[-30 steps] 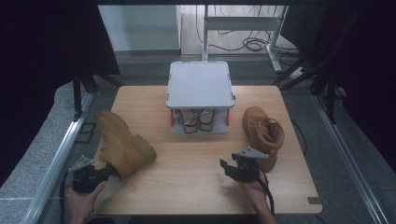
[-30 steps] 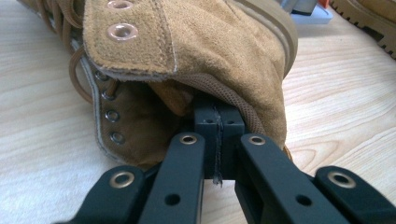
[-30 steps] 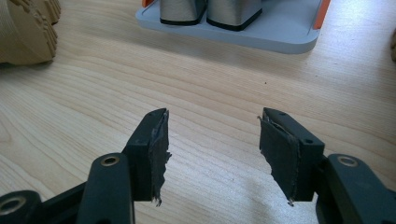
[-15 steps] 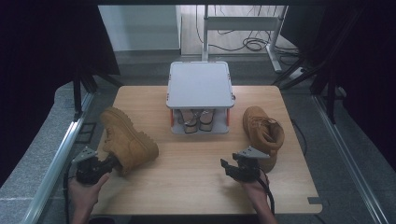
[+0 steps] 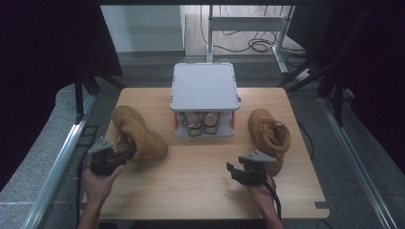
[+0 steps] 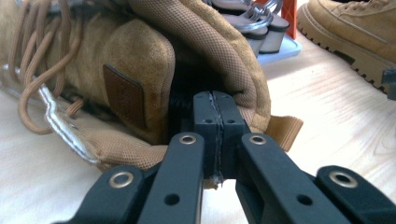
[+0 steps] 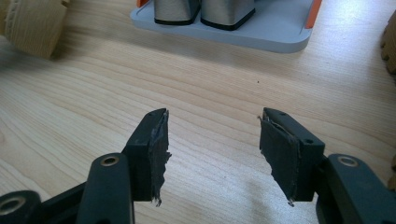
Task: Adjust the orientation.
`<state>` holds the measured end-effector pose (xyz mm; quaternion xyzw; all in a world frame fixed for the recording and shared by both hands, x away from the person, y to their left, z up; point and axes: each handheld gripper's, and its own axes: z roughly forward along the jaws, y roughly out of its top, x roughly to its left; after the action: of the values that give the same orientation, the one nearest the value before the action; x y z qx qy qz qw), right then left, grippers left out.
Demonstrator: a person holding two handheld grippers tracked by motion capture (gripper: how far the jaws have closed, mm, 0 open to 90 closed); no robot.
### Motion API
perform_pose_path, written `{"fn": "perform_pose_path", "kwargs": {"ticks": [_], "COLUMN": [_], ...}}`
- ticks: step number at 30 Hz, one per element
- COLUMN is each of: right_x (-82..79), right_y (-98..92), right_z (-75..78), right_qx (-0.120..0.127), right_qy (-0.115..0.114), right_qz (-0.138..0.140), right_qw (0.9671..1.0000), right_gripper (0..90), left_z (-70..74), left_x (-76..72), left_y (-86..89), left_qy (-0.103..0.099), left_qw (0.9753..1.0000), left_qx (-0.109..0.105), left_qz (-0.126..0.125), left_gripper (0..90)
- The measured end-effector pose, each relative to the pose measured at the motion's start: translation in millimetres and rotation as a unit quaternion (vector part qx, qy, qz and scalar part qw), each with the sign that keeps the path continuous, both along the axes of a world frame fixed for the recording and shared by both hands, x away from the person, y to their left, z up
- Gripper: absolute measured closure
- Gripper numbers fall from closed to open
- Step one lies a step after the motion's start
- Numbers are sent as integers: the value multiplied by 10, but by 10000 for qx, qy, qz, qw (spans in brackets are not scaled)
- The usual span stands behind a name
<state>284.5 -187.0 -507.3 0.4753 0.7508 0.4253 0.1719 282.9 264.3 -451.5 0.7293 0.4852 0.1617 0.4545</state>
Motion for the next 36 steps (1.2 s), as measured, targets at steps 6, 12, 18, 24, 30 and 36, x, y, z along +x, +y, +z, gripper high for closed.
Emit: {"fn": "perform_pose_path", "kwargs": {"ticks": [6,12,18,24,30,36], "right_x": [6,5,6,10,13,4], "right_y": [-13,-28,-59,-73,-59,-41], "right_z": [-6,-6,-8,-24,-25,-30], "right_qx": [-11,-6,-38,-24,-28,-44], "right_qy": [5,17,3,29,33,48], "right_qz": [-16,-21,-76,-82,-79,-64], "right_qw": [10000,10000,10000,10000,10000,10000], "right_gripper": [426,426,426,426,426,426], "left_z": [89,146,163,163,340,324], "left_x": [290,552,717,672,417,182], "left_y": [-176,-360,-480,-454,-449,-549], "left_qy": [89,151,195,122,-305,-474], "left_qw": [9998,9996,9994,9996,9993,9984], "left_qx": [114,167,254,226,113,-19], "left_qz": [-97,-149,-137,-108,-194,-299], "left_gripper": [894,894,894,887,875,887]}}
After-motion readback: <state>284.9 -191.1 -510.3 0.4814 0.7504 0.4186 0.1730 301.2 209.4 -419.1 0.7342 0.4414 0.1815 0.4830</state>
